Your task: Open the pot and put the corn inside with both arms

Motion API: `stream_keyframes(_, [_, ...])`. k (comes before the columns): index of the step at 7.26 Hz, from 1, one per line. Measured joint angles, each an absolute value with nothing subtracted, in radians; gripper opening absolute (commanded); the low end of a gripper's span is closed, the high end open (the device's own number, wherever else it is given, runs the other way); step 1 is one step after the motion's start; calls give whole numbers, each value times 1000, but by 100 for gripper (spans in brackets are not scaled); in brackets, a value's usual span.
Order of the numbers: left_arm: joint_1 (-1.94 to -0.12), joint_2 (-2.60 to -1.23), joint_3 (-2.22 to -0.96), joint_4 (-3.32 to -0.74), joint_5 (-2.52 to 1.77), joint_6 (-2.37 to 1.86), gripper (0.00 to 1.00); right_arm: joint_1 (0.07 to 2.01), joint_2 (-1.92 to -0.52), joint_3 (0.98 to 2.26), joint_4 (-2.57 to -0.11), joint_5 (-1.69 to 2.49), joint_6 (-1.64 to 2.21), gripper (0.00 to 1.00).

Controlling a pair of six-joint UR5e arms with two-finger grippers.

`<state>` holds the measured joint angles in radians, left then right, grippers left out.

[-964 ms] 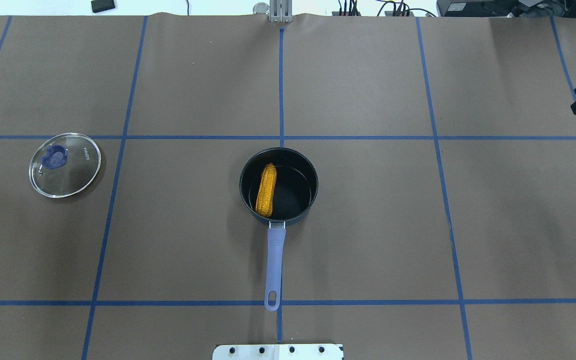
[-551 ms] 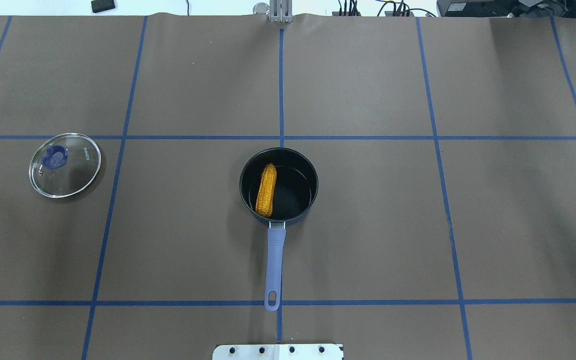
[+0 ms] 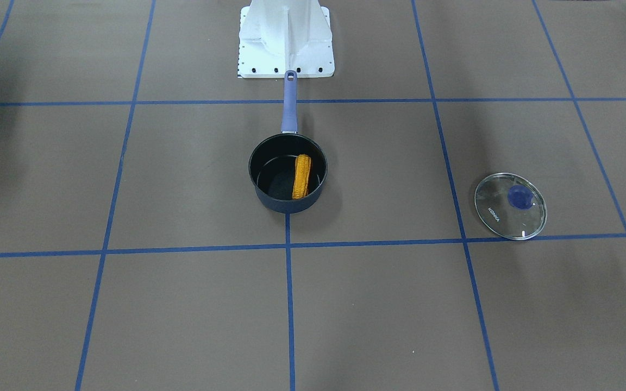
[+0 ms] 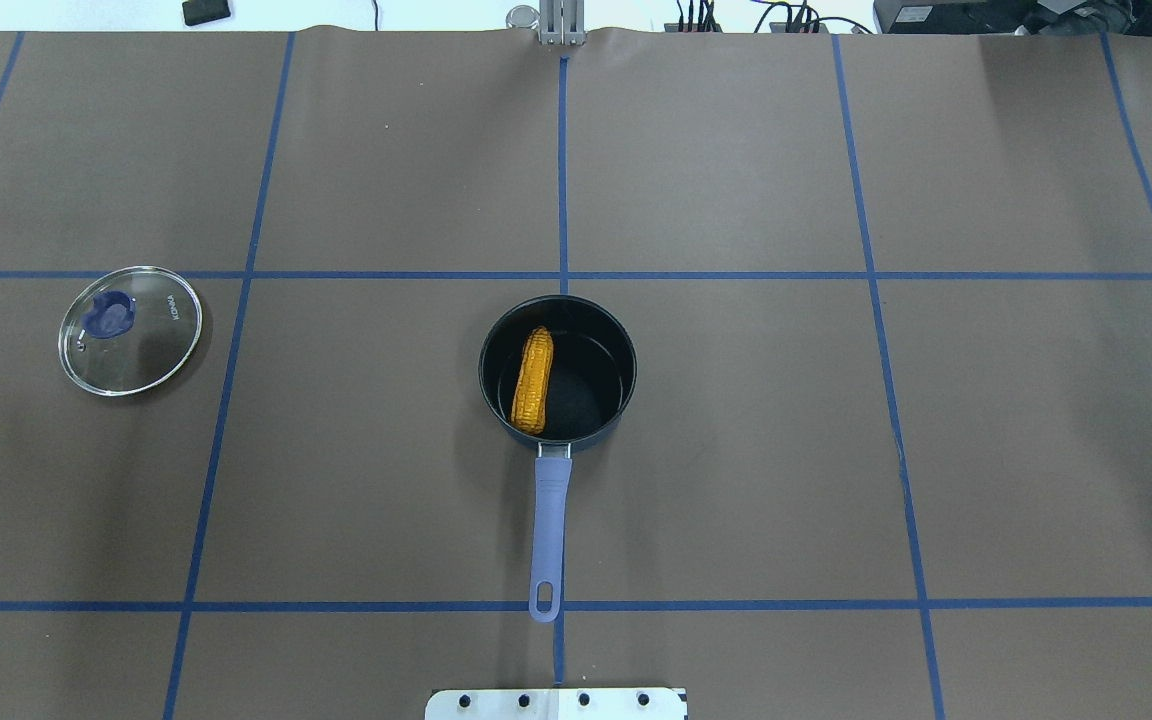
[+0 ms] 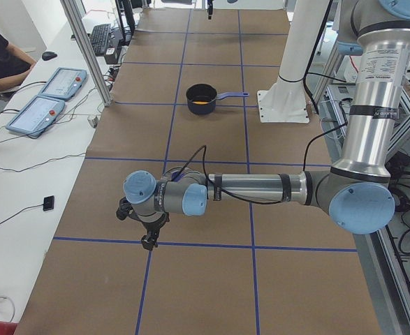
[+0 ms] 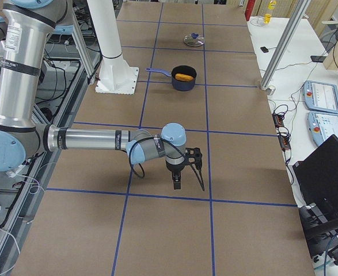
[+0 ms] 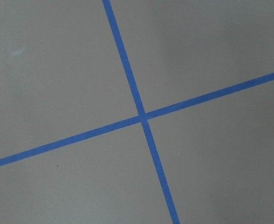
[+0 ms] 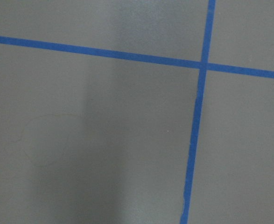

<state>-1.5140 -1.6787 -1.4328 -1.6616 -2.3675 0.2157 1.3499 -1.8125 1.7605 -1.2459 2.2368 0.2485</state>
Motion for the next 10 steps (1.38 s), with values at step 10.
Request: stream_keyframes(10, [-1534, -1672, -1439, -1667, -2370, 196, 100, 1487, -1621, 1589, -1634, 2150, -111, 100])
